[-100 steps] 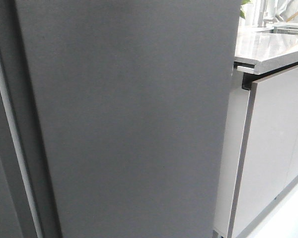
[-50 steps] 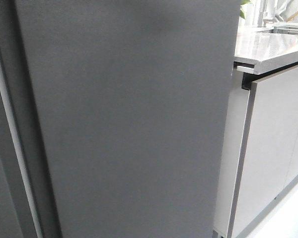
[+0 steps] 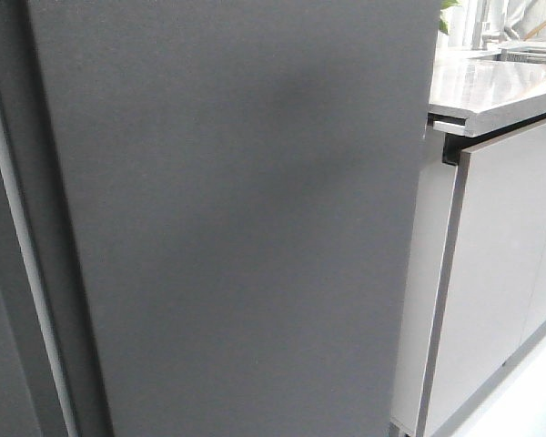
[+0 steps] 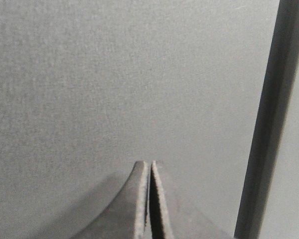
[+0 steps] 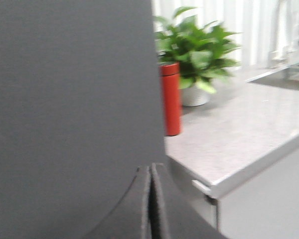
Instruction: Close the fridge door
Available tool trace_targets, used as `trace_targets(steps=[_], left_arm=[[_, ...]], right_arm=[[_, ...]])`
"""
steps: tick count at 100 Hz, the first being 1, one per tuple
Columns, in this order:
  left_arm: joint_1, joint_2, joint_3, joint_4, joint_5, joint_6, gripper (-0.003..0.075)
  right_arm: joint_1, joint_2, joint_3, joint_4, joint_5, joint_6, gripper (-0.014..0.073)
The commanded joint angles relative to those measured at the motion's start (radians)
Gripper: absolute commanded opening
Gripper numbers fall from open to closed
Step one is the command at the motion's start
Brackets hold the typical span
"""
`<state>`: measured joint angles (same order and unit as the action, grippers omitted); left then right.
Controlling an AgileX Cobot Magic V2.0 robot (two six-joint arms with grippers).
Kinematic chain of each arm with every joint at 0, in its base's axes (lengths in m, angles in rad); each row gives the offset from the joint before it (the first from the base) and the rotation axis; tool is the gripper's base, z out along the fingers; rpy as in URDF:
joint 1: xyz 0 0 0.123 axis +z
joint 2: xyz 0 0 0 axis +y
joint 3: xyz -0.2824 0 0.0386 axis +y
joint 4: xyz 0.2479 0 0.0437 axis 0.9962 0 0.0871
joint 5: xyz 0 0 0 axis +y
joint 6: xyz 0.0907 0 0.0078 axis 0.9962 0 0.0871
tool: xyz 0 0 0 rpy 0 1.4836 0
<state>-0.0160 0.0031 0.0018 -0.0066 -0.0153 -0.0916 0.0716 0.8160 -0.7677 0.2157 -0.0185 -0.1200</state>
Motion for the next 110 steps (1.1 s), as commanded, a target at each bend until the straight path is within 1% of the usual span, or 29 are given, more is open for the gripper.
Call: trace_targets(steps=[1, 13, 30, 50, 74, 93, 110], left_arm=[[-0.008, 0.019, 0.028, -0.002, -0.077, -0.004, -0.0021], [-0.008, 0.019, 0.028, -0.002, -0.077, -0.004, -0.0021], [-0.008, 0.019, 0.028, -0.002, -0.077, -0.004, -0.0021], [-0.008, 0.019, 0.028, -0.002, -0.077, -0.004, -0.0021], [-0.008, 0.019, 0.028, -0.002, -0.077, -0.004, -0.0021], [-0.008, 0.019, 0.028, -0.002, -0.077, -0.004, -0.0021], [-0.008, 0.019, 0.028, -0.002, -0.077, -0.004, -0.0021]], right_arm=[[-0.045, -0.064, 0.009, -0.019, -0.08, -0.008, -0.0076], [-0.096, -0.14, 0.074, -0.03, -0.08, -0.008, -0.0076], [-0.17, -0.265, 0.211, -0.065, -0.08, -0.008, -0.0076], [-0.221, -0.422, 0.367, -0.065, -0.08, 0.004, -0.0076], [-0.22, -0.566, 0.501, -0.067, -0.016, 0.006, -0.0076], [-0.218, -0.614, 0.572, -0.071, -0.014, 0.011, -0.0076], [-0.167, -0.637, 0.624, -0.119, -0.037, 0.011, -0.0076]])
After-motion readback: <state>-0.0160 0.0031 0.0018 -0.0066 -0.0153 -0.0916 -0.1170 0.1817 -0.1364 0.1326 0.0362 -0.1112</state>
